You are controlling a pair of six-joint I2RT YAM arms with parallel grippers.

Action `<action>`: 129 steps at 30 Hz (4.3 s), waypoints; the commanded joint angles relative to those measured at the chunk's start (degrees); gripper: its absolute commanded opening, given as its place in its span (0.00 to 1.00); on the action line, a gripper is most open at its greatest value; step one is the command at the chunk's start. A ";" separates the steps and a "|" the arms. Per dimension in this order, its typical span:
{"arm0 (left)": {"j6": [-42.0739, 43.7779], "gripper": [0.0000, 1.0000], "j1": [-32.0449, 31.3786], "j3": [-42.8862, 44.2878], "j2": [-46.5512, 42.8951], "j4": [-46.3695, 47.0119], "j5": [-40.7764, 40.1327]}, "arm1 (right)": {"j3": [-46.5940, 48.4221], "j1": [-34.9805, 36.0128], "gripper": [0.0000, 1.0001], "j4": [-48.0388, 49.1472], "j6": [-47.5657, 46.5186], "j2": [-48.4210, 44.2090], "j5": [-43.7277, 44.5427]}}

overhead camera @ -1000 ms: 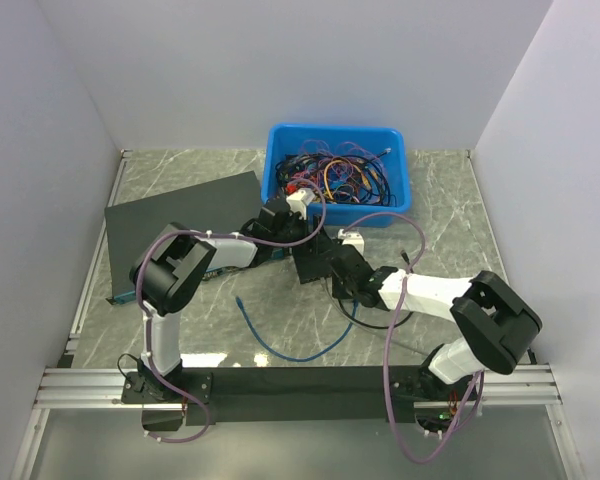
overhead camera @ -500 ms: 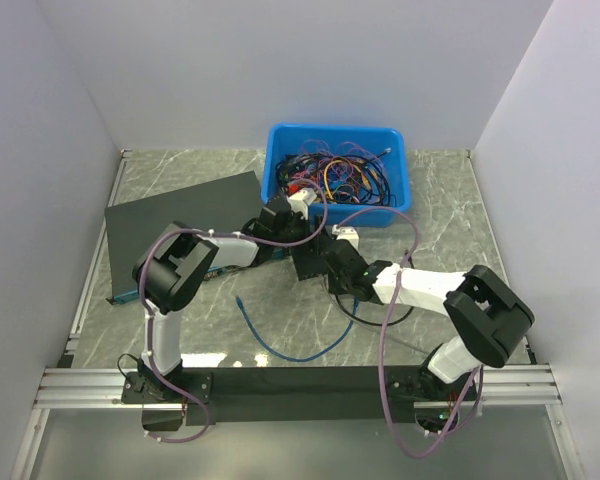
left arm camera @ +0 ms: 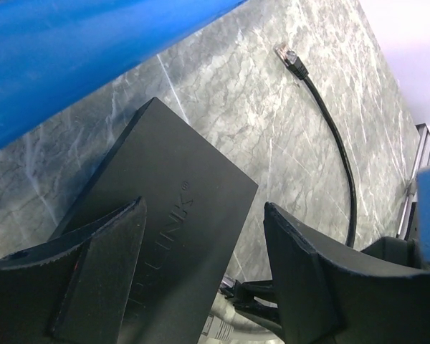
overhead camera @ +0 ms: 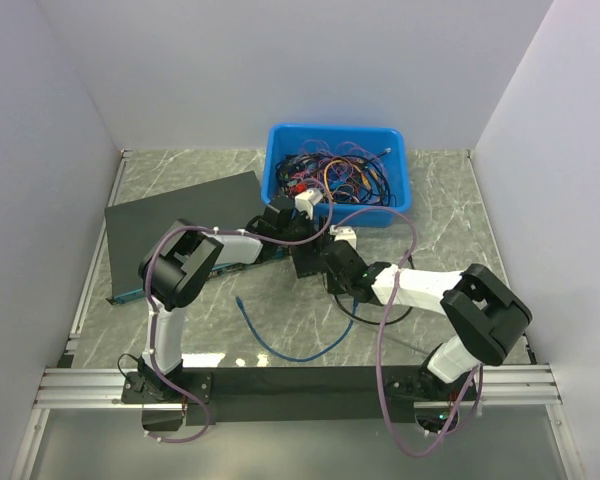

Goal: Insert the plug into the switch port

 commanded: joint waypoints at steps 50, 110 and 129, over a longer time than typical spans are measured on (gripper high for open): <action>5.62 0.73 -0.36 -2.34 1.44 -5.50 -4.52 | -6.66 7.37 0.00 -1.16 7.55 -7.28 7.78; 10.27 0.70 -1.85 0.20 2.76 -11.30 -0.83 | -0.15 8.33 0.00 3.75 -1.94 -4.02 7.34; 14.66 0.65 -2.73 -2.09 4.16 -13.58 13.67 | -5.59 8.42 0.00 16.49 -8.01 -6.40 5.59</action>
